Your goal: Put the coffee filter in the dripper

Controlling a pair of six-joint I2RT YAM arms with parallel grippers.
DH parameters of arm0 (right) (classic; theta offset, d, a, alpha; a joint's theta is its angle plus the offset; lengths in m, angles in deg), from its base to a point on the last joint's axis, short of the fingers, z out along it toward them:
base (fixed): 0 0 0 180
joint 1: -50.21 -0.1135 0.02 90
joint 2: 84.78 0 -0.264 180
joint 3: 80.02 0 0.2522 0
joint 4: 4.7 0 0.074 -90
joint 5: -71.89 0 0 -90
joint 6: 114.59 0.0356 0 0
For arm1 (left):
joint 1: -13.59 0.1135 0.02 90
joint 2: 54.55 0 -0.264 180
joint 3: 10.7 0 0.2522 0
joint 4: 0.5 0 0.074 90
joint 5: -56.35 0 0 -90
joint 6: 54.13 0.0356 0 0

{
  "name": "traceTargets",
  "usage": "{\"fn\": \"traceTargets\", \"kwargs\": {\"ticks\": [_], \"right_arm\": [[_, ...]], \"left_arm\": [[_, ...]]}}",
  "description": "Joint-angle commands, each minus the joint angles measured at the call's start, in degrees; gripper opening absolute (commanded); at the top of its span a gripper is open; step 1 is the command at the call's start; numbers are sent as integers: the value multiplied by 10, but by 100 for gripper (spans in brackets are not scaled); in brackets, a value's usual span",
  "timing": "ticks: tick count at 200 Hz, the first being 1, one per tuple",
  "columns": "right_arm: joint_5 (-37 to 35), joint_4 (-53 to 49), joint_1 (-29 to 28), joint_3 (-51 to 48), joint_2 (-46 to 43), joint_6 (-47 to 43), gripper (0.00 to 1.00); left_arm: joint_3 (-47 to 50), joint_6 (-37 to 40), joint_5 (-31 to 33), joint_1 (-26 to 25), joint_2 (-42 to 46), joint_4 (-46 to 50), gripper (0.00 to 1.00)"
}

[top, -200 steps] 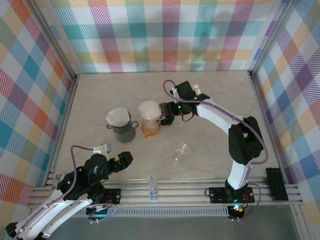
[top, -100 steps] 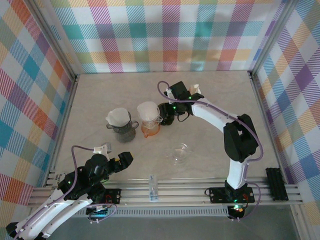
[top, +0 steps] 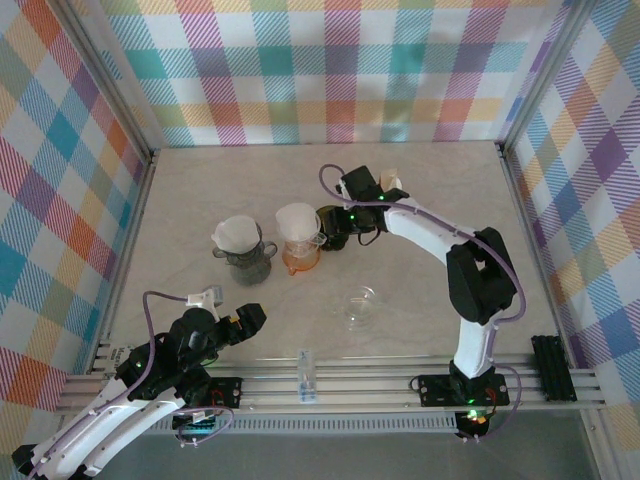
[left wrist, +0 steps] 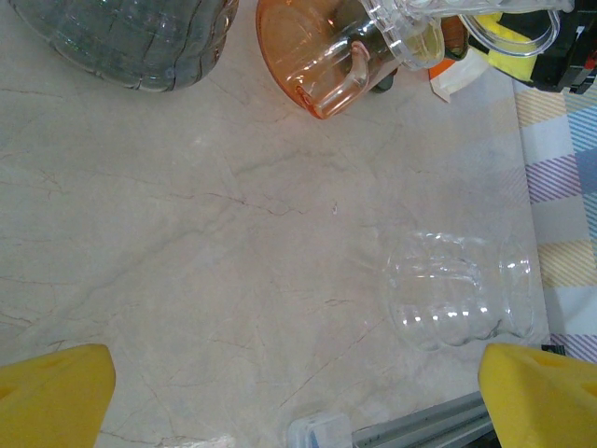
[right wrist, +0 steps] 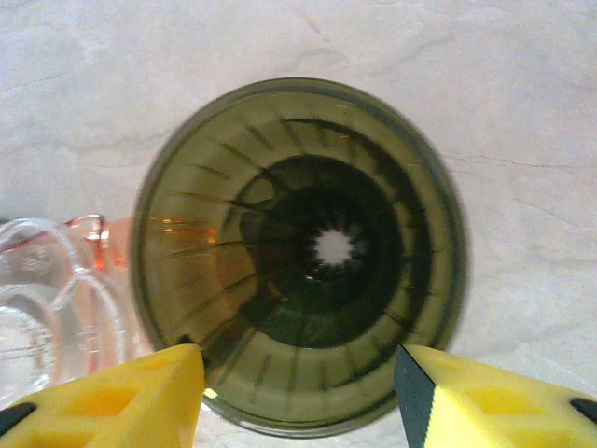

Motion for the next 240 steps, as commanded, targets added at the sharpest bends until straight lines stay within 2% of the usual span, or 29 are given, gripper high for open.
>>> {"fn": "traceTargets", "kwargs": {"ticks": [1,33,103,175,240], "right_arm": [[-14,-12,19,5,-8,38,58],[-7,-35,29,38,29,60,57],[26,-32,43,60,67,92,44],[24,-30,49,62,74,107,20],[-8,-31,61,45,44,102,3]], "left_arm": [[7,-6,9,0,6,7,100],[7,-8,10,1,6,6,100],[5,-7,11,1,6,12,100],[4,-8,13,1,5,11,100],[6,-10,13,1,4,9,100]]}}
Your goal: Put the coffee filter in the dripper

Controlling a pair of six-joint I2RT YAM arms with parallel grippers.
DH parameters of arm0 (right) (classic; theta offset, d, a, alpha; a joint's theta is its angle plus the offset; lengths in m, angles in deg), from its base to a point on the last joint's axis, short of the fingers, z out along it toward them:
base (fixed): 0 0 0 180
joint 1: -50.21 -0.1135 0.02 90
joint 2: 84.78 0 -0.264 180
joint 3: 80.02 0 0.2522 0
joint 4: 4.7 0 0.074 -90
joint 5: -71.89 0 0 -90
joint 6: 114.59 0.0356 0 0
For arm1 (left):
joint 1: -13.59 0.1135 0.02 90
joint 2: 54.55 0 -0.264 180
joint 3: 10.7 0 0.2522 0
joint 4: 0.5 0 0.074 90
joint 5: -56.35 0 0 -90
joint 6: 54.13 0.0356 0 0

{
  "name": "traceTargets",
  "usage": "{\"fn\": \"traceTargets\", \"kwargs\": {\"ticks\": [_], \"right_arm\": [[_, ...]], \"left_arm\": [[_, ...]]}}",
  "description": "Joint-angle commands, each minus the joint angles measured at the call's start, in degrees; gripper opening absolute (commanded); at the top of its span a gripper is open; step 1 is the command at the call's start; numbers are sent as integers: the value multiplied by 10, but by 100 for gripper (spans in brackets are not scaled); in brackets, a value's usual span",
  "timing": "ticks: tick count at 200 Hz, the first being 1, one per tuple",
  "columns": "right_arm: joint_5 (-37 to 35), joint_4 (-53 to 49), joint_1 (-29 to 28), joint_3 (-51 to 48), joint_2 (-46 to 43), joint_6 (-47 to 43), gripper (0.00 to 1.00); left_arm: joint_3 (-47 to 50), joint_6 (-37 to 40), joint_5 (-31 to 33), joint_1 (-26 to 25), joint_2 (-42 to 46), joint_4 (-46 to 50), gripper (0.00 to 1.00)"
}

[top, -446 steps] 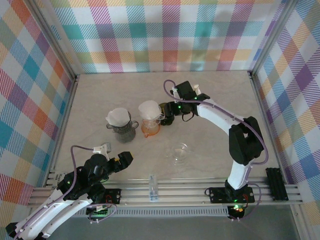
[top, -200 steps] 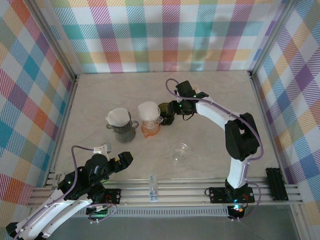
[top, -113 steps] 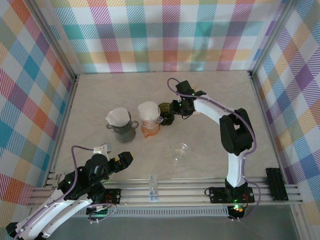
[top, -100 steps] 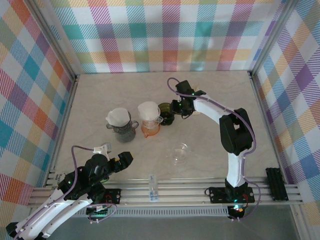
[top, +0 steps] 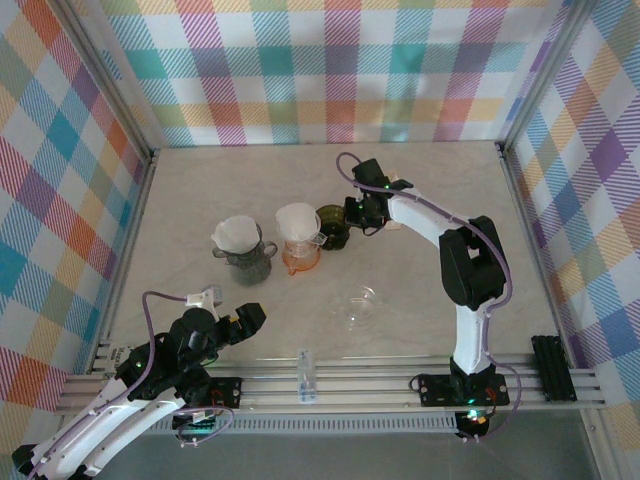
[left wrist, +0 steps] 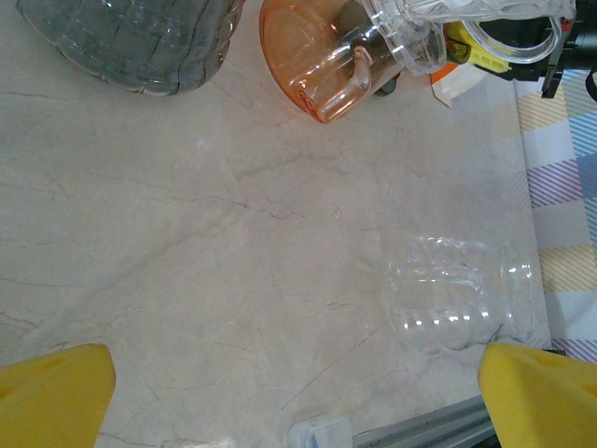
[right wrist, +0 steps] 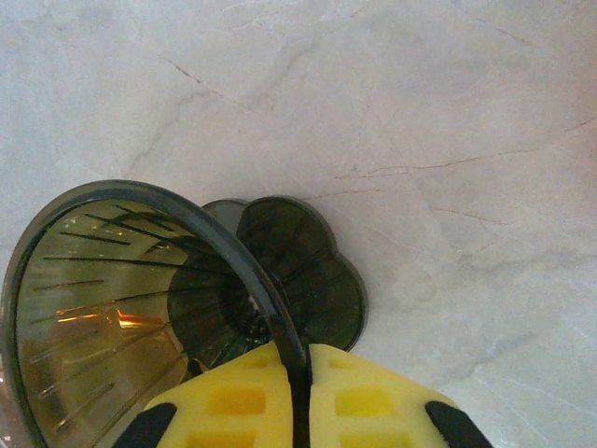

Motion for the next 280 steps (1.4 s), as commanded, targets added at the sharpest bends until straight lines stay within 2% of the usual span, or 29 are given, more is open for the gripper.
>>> {"fn": "traceTargets", "kwargs": {"ticks": [1,11,71,120,182,225,280], "right_arm": [[-27,-9,12,-7,-25,-1,3],[-32,-12,17,-14,-33,-2,0],[-52,-13,54,-104,-139,-16,0],[-40,-34,59,-197,-274,-31,0],[43,-146,54,-253,-458,-30,0],[124,-234,18,-251,-490,-24,0],[116,-262,-38,-251,-487,-20,0]], "left_arm": [[6,-7,8,0,4,8,100],[5,-7,9,1,4,8,100],[3,-5,6,1,3,4,100],[-7,2,5,1,-13,0,100],[-15,12,7,1,-30,-13,100],[-14,14,8,1,-47,-23,100],[-18,16,9,0,-56,-24,100]]}}
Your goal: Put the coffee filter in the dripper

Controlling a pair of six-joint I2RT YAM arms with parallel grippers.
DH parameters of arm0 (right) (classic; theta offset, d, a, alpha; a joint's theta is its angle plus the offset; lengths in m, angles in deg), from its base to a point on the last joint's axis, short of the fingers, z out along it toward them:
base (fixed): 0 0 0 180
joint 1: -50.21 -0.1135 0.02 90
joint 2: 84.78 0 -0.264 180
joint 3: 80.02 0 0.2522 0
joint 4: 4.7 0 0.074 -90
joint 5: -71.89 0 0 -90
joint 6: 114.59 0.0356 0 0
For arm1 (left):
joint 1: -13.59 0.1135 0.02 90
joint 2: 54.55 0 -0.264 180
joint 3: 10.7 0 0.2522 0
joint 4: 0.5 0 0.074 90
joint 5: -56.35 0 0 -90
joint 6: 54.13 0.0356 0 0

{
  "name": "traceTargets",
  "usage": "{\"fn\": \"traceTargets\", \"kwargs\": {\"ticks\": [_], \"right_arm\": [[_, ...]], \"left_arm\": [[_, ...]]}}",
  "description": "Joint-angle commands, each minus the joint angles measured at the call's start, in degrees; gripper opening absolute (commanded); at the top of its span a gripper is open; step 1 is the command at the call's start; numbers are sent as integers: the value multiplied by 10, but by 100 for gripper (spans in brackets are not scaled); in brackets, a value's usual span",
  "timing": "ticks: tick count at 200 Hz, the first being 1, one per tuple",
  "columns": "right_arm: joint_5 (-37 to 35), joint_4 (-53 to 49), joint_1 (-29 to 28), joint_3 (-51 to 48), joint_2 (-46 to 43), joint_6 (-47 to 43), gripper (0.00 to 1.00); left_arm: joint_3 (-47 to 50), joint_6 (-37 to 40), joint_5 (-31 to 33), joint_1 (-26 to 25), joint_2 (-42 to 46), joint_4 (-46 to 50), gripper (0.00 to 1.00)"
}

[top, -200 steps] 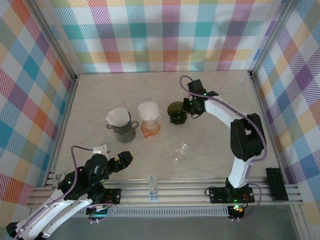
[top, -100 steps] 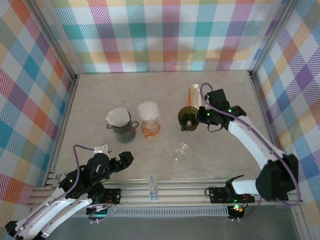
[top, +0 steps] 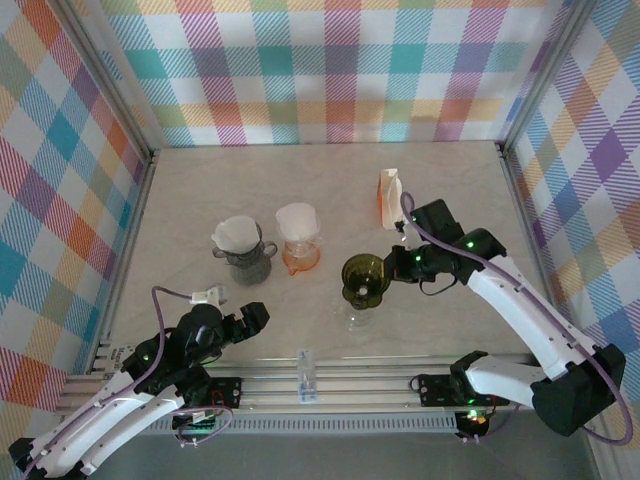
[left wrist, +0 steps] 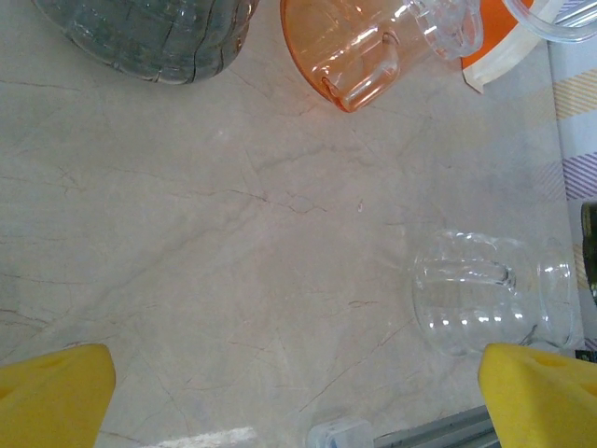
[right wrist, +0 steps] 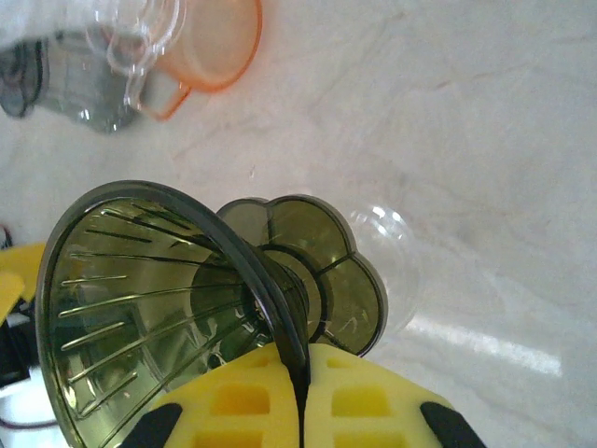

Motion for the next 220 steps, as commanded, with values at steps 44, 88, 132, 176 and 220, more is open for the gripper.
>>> {"fn": "traceTargets", "kwargs": {"ticks": [44,88,132,176,220], "right_arm": [[-1,-8,-28,-19,3,3,0],[-5,20,-29,-41,9,1,0],[-18,24,-30,-41,7,-1,0],[-12,16,-31,-44,5,-8,40],[-50,30,-31,-34,-13,-2,68]], "left_arm": [[-17,10,9,0,-2,-5,100],[-16,9,11,1,-1,-2,100],[-16,9,11,1,-2,-3,100],[-12,7,9,1,-4,-8,100],[-15,8,7,1,-7,-13,100]]}}
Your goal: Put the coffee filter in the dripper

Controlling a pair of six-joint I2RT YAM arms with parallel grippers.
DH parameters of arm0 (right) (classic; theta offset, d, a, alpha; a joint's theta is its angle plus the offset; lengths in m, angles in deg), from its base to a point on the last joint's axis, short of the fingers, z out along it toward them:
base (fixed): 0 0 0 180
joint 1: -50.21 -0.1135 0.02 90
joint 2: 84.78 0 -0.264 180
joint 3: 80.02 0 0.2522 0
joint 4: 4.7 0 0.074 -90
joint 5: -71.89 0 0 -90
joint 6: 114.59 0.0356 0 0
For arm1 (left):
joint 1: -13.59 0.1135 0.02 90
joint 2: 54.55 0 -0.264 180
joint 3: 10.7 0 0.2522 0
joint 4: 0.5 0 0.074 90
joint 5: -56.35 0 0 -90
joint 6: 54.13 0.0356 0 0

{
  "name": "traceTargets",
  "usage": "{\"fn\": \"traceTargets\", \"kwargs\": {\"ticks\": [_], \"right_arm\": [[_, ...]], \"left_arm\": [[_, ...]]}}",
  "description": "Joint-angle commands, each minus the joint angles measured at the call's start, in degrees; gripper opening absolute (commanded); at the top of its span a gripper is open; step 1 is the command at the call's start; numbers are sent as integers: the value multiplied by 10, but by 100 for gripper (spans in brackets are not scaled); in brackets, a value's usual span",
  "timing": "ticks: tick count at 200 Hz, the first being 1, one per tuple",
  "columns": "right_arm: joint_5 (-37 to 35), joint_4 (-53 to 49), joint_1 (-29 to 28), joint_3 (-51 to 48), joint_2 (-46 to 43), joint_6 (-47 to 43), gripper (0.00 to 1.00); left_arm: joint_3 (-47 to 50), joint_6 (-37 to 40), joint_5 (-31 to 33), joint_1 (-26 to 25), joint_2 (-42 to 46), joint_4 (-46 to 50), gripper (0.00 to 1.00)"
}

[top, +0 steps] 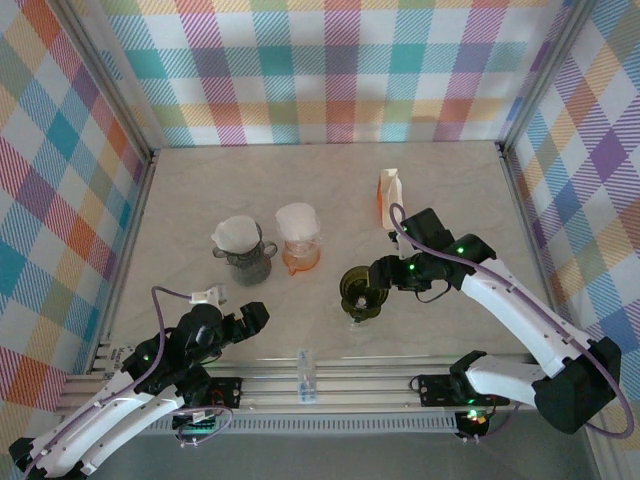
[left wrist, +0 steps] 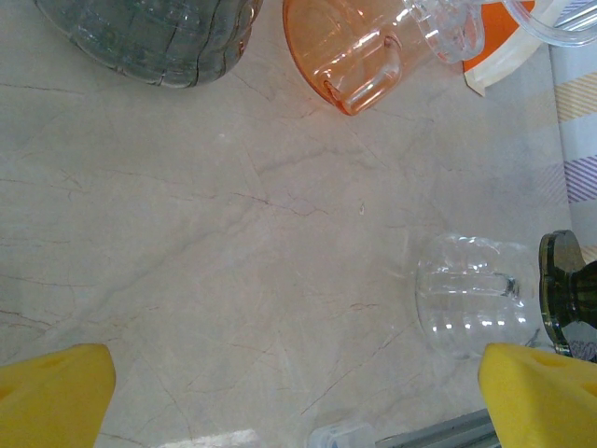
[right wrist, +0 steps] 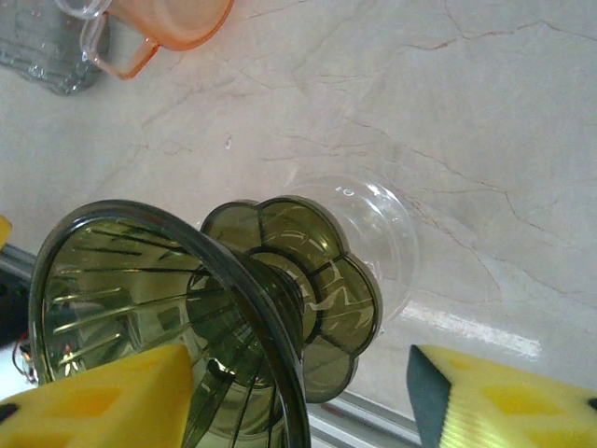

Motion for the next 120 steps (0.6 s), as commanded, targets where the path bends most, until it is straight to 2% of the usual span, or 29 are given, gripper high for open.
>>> {"fn": "traceTargets", "kwargs": {"ticks": [1,41,75,120], "right_arm": [[-28,11,-4,4,-16,0,68],[-134,51,-4,27,-21,4,70],[-218,99,9,71,41,-29,67],[-210,167,84,144,195,-66,57]], "left_arm": [[-15,9,3,1,-7,-13,100],[-13,9,-2,1,-20,-33,100],[-17,11,-11,0,-41,-50,100],[-20,11,-14,1,-59,-60,100]]}}
